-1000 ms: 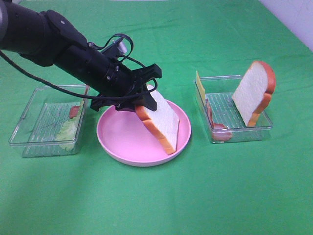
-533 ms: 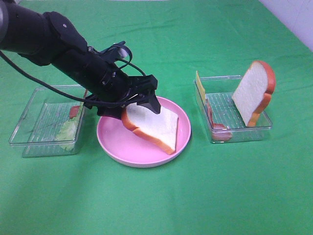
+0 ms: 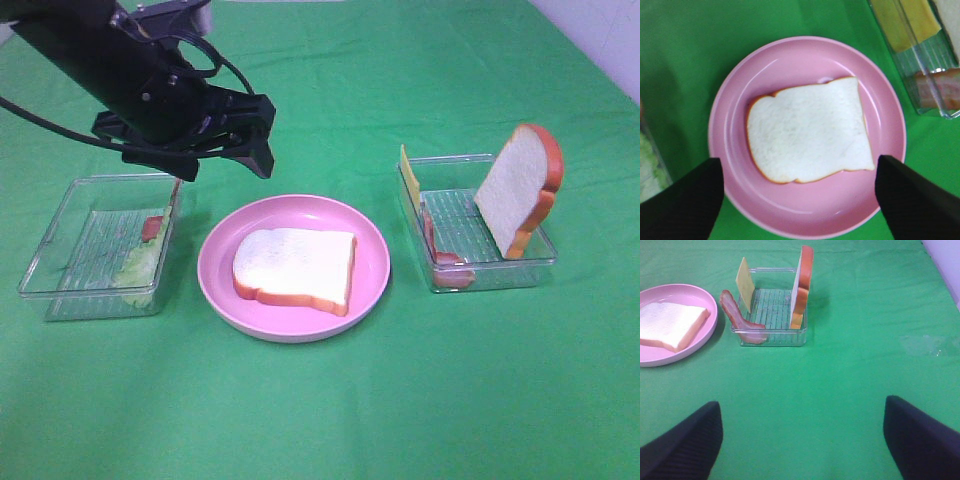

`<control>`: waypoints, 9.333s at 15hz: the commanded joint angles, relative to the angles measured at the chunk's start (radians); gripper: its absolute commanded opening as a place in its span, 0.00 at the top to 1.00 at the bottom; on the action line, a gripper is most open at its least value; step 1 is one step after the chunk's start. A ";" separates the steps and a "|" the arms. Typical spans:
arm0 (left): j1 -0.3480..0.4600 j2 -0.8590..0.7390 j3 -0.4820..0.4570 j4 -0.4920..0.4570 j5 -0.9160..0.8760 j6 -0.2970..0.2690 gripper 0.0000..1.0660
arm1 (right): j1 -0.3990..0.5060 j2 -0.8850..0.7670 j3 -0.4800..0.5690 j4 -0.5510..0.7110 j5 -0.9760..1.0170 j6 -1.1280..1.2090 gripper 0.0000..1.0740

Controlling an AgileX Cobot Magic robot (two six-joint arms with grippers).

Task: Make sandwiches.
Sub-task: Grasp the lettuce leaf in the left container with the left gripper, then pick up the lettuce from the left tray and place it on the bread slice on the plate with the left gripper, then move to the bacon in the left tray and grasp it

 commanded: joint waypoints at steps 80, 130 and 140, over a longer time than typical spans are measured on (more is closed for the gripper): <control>-0.004 0.023 -0.005 -0.735 -0.054 0.500 1.00 | -0.007 -0.016 0.002 0.003 -0.011 0.002 0.24; 0.109 0.266 -0.204 0.322 0.036 -0.188 0.54 | -0.007 -0.015 0.002 0.003 -0.011 0.002 0.24; 0.109 0.281 -0.204 0.310 0.044 -0.188 1.00 | -0.007 -0.015 0.002 0.003 -0.011 0.002 0.24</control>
